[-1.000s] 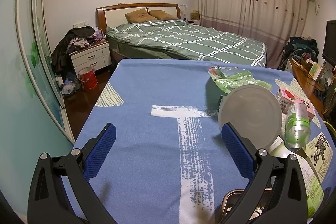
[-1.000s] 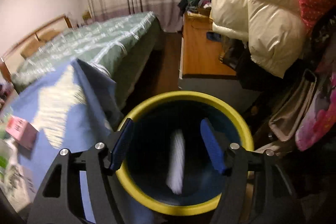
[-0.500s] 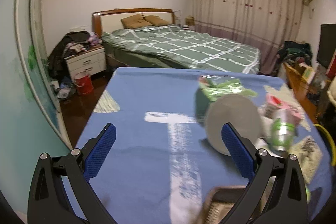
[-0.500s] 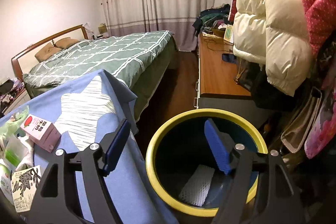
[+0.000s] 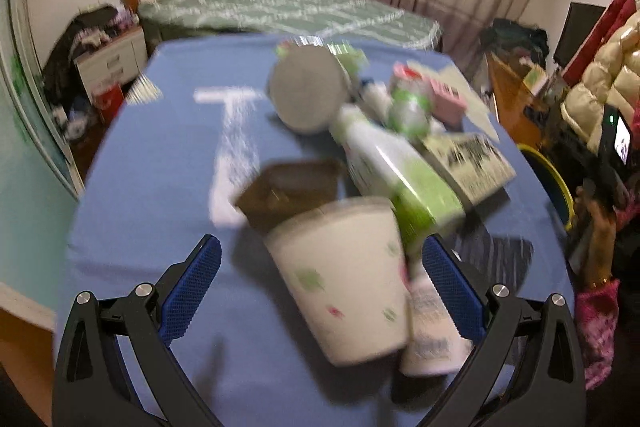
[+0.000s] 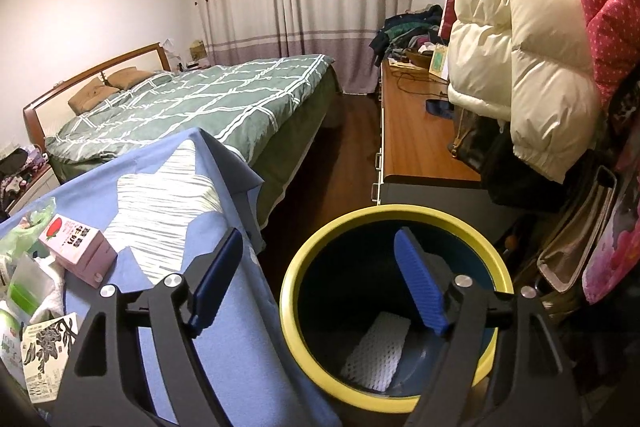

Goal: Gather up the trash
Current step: 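Grasp the white leaf-print paper cup with the left gripper and lift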

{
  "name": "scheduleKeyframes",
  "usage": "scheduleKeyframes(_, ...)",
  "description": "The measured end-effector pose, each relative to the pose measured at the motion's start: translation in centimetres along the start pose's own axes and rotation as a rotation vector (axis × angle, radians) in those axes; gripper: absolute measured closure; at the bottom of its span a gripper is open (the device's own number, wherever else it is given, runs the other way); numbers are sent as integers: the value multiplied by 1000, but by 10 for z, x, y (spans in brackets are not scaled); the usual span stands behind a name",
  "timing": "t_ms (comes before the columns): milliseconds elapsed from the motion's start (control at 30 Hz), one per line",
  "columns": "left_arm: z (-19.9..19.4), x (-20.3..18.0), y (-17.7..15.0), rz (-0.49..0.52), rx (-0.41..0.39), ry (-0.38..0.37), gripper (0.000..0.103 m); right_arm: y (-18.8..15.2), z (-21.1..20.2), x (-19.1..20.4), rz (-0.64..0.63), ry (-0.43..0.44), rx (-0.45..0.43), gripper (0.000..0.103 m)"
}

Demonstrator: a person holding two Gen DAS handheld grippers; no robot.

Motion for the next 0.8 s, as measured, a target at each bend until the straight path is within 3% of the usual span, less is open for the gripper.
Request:
scheduleKeyframes(267,20,-10,-19,-48,63,-10,5,1,-1,3,-17,13,-10,27)
scheduleKeyframes(333,24,-7,-19,-66,78,-29,11,1,-1,2,-13,15,-9,26)
scheduleKeyframes(400,30,-5,-20,-89,106,-59,24,1,0,2,-11,18,-6,26)
scheduleKeyframes(633,36,-7,-21,-98,120,-92,37,0,1,3,-15,23,-6,25)
scheduleKeyframes(800,23,-5,-17,-58,82,-39,40,0,1,3,-13,23,-8,25)
Point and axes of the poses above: each gripper's, at about its wrist camera, not at the fingertips, and z roughly the way its jaws point, x to its left, y to its top, the point moved 5 cm from there along z, roughly the way its jaws point, and after that the axes turned 1 degree about z, right-handed, at the moved point
